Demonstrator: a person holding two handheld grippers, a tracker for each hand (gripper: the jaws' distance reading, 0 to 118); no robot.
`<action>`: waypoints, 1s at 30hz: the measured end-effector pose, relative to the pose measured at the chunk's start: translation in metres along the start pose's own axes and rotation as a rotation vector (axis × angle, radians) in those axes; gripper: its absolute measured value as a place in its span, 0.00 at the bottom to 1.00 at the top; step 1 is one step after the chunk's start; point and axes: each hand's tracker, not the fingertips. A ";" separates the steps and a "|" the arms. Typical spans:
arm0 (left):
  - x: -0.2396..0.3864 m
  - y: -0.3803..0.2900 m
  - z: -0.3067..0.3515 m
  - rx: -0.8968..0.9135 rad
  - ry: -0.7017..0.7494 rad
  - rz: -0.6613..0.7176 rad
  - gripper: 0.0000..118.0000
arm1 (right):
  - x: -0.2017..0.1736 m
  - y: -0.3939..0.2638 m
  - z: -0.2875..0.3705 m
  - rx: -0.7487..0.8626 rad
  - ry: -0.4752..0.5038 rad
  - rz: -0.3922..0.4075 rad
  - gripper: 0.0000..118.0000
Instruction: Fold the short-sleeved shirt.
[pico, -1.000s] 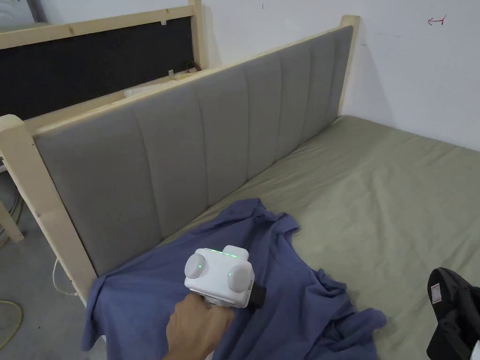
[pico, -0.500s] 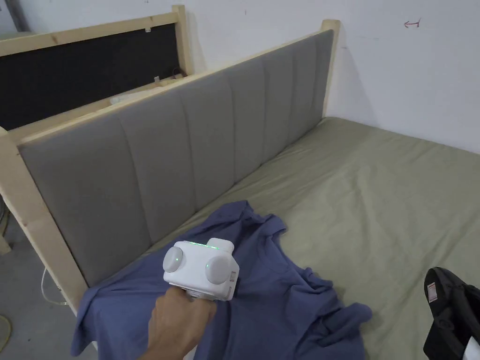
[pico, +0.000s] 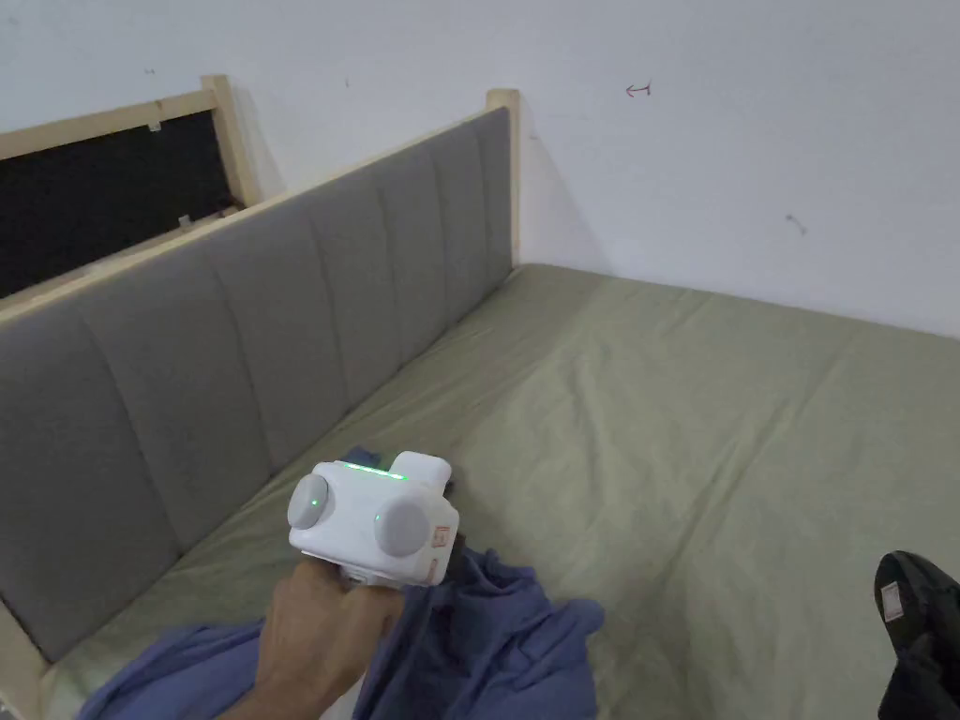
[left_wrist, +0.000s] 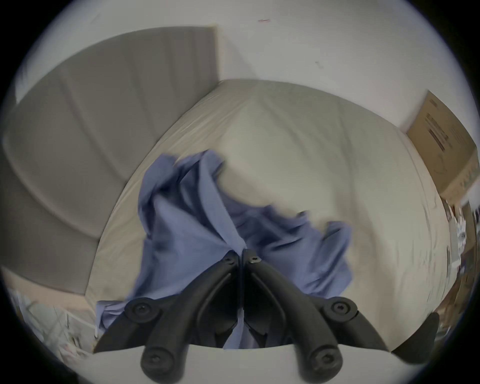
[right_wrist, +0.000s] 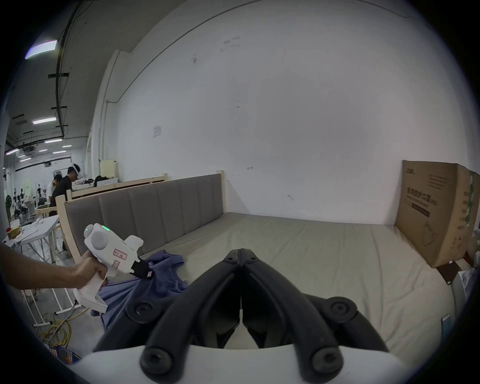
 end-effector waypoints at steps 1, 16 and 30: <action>0.021 0.010 0.001 0.014 -0.023 -0.027 0.01 | 0.009 0.000 0.006 0.008 -0.025 -0.001 0.00; 0.379 0.016 0.020 0.088 -0.492 -0.530 0.01 | 0.155 0.010 0.104 0.042 -0.382 -0.044 0.00; 0.560 -0.069 0.073 0.065 -0.823 -0.815 0.01 | 0.213 0.009 0.167 0.066 -0.623 -0.048 0.00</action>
